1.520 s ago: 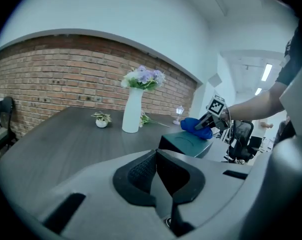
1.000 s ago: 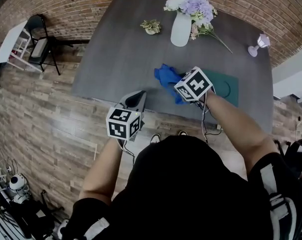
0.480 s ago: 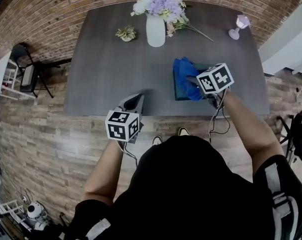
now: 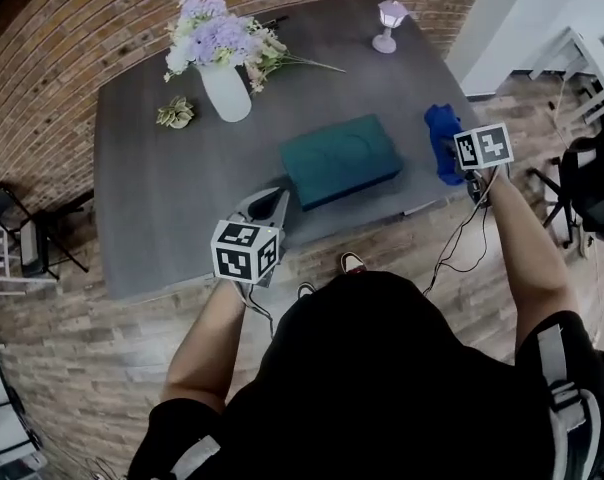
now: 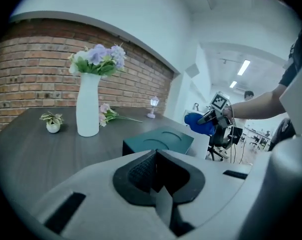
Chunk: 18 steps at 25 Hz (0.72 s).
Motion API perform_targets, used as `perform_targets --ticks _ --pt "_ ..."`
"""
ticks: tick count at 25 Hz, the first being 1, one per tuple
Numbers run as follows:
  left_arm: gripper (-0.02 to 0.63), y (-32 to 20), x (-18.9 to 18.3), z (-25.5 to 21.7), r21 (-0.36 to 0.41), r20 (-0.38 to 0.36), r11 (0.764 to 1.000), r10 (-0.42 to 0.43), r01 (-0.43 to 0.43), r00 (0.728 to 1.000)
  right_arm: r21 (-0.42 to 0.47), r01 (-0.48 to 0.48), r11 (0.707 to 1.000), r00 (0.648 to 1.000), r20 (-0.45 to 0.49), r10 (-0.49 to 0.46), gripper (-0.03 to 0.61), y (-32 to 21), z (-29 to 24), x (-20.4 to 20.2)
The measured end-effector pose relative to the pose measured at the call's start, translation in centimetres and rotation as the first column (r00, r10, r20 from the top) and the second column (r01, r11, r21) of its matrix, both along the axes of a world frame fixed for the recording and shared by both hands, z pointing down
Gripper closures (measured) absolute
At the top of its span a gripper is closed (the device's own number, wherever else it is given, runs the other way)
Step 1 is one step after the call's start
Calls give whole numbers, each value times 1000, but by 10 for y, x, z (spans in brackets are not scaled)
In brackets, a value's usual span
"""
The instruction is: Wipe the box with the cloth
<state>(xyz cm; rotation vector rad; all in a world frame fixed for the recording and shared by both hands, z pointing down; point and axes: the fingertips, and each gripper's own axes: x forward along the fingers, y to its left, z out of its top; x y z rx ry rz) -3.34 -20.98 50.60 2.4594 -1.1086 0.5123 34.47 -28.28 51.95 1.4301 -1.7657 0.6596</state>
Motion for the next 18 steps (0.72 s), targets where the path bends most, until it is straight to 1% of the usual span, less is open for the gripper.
perform_targets --ticks 2,5,8,10,11,12,13,15,16,18 --pt "604 2 6 -1 -1 2 1000 25 -25 1000 16 -2 1000 1000 -10 2 434 5 -7 1" --pt "604 10 4 -3 -2 5 999 34 -34 999 24 62 998 998 -32 -61 434 8 -13 -28" --pt "604 20 -14 -5 -4 1 1000 1 -1 1000 28 166 986 986 -40 -165 434 11 -10 -85" --pt "604 28 -33 -3 -13 -5 999 -44 44 999 9 261 965 965 -40 -261 434 21 2 -138" --pt "604 33 -43 -1 -16 -6 998 -68 68 998 -8 317 948 948 -33 -317 434 29 10 -167" --pt "604 38 -52 0 -15 -2 996 -90 90 996 -21 378 926 925 -21 -378 434 41 18 -198" --pt "604 45 -61 2 -12 2 994 -110 110 994 -22 442 897 896 -17 -443 434 52 24 -229" --pt "604 61 -80 6 -12 2 988 -153 153 988 1 562 827 826 -44 -562 434 72 24 -284" --pt "604 68 -91 8 -16 -3 984 -176 176 984 4 616 788 787 -38 -616 434 84 23 -313" --pt "604 80 -113 12 -29 -12 975 -222 222 975 -1 722 692 692 4 -722 434 113 21 -371"
